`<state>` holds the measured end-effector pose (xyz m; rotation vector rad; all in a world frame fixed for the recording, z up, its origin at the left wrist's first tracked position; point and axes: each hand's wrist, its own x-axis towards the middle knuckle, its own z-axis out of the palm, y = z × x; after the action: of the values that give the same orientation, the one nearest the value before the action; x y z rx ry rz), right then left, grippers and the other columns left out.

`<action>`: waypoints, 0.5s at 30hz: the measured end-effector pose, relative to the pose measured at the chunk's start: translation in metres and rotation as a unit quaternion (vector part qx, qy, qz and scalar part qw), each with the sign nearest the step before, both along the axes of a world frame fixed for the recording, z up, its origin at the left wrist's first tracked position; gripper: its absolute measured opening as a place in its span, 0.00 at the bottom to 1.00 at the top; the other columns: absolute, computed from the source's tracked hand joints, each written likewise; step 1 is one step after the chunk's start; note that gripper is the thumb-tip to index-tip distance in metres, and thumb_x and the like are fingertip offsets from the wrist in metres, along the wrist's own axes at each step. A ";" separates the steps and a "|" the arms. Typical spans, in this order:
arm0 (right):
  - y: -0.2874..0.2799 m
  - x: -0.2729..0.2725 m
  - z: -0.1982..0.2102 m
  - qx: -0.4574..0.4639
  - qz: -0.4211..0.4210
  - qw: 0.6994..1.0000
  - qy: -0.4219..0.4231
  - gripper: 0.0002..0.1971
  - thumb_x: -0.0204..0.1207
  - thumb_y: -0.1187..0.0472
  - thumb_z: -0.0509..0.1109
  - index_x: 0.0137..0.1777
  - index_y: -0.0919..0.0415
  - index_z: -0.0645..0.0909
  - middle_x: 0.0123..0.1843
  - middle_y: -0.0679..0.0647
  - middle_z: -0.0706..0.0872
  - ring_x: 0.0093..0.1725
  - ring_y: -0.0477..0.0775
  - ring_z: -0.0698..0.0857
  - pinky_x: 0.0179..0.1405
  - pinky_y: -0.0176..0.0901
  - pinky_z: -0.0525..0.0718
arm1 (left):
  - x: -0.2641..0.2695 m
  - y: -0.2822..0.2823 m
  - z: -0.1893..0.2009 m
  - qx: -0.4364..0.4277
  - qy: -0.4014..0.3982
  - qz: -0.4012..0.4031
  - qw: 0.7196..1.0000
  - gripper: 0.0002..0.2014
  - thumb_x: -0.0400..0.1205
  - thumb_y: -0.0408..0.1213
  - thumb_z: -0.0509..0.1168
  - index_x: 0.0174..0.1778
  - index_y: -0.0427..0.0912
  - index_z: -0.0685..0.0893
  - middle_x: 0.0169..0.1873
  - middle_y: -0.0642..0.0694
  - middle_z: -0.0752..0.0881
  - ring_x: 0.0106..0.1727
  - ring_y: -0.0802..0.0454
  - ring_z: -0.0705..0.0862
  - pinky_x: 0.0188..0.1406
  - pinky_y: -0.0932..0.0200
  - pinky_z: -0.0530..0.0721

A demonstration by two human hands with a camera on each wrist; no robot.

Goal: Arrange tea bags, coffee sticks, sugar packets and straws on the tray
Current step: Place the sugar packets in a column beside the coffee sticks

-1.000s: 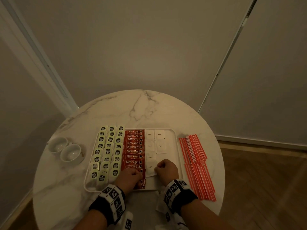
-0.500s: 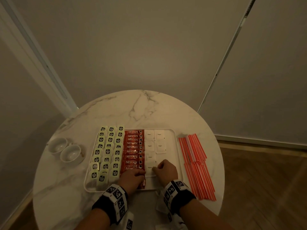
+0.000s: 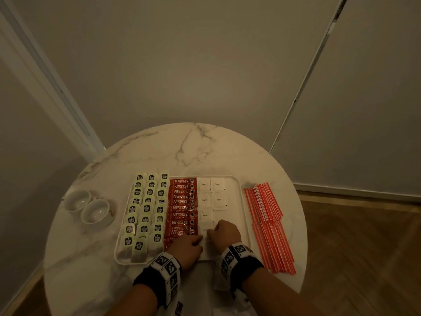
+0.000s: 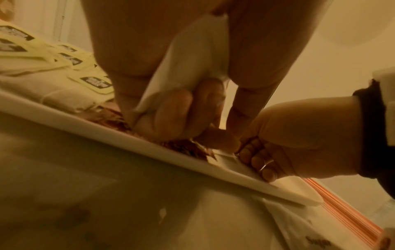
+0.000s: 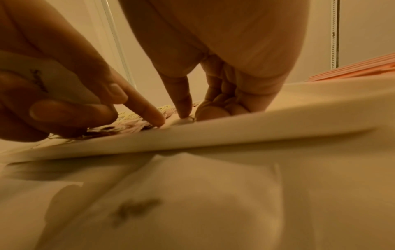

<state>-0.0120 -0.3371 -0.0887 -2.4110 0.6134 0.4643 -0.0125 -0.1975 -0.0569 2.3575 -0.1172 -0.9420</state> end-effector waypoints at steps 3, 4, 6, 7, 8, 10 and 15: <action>0.000 0.000 0.000 -0.003 0.001 1.000 0.006 0.11 0.80 0.51 0.66 0.52 0.58 0.79 0.49 0.52 0.83 0.45 0.48 0.78 0.44 0.37 0.75 | 0.000 -0.001 0.002 0.013 -0.003 -0.008 1.000 0.23 0.84 0.39 0.59 0.78 0.49 0.71 0.78 0.47 0.70 0.78 0.49 0.68 0.76 0.60 0.63; 0.000 0.000 0.001 -0.005 0.001 1.000 0.006 0.11 0.80 0.51 0.65 0.53 0.59 0.79 0.49 0.52 0.83 0.45 0.48 0.78 0.44 0.37 0.74 | 0.000 -0.001 0.003 0.014 -0.002 -0.009 1.000 0.23 0.84 0.39 0.59 0.78 0.49 0.71 0.78 0.47 0.70 0.78 0.49 0.68 0.76 0.60 0.63; 0.000 0.000 0.001 -0.005 -0.001 1.000 0.006 0.10 0.80 0.51 0.65 0.50 0.58 0.78 0.47 0.51 0.80 0.44 0.48 0.77 0.43 0.37 0.74 | 0.000 -0.001 0.004 0.013 -0.002 -0.006 1.000 0.23 0.84 0.38 0.59 0.77 0.49 0.71 0.77 0.47 0.71 0.77 0.50 0.69 0.75 0.59 0.64; 0.000 0.000 0.001 -0.006 0.000 1.000 0.007 0.09 0.80 0.51 0.65 0.48 0.57 0.77 0.46 0.50 0.79 0.44 0.48 0.77 0.43 0.37 0.73 | 0.000 0.000 0.003 0.012 -0.004 -0.005 1.000 0.23 0.83 0.38 0.59 0.77 0.49 0.72 0.77 0.48 0.72 0.76 0.50 0.70 0.75 0.59 0.64; 0.000 0.000 0.002 -0.007 0.001 1.000 0.007 0.09 0.80 0.51 0.65 0.47 0.57 0.76 0.46 0.50 0.79 0.44 0.48 0.77 0.43 0.37 0.73 | 0.000 0.000 0.003 0.010 -0.004 -0.005 1.000 0.23 0.83 0.37 0.59 0.77 0.49 0.72 0.76 0.48 0.72 0.76 0.50 0.71 0.75 0.60 0.65; -0.001 0.000 0.003 -0.007 0.002 1.000 0.005 0.09 0.79 0.51 0.66 0.47 0.57 0.76 0.47 0.52 0.82 0.44 0.49 0.78 0.43 0.37 0.75 | 0.000 0.000 0.005 0.006 -0.008 -0.009 1.000 0.23 0.83 0.36 0.59 0.76 0.49 0.73 0.75 0.48 0.73 0.75 0.50 0.71 0.74 0.60 0.66; -0.008 -0.004 0.005 0.032 -0.037 0.999 -0.021 0.13 0.76 0.47 0.69 0.46 0.57 0.77 0.44 0.50 0.82 0.44 0.48 0.80 0.45 0.39 0.79 | 0.002 0.001 0.015 -0.039 -0.017 0.023 0.999 0.21 0.83 0.31 0.57 0.72 0.45 0.76 0.66 0.46 0.80 0.51 0.56 0.81 0.47 0.73 0.80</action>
<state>-0.0163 -0.3452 -0.0839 -2.3231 0.6578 0.3954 -0.0106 -0.1967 -0.0422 2.2945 -0.1103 -0.8598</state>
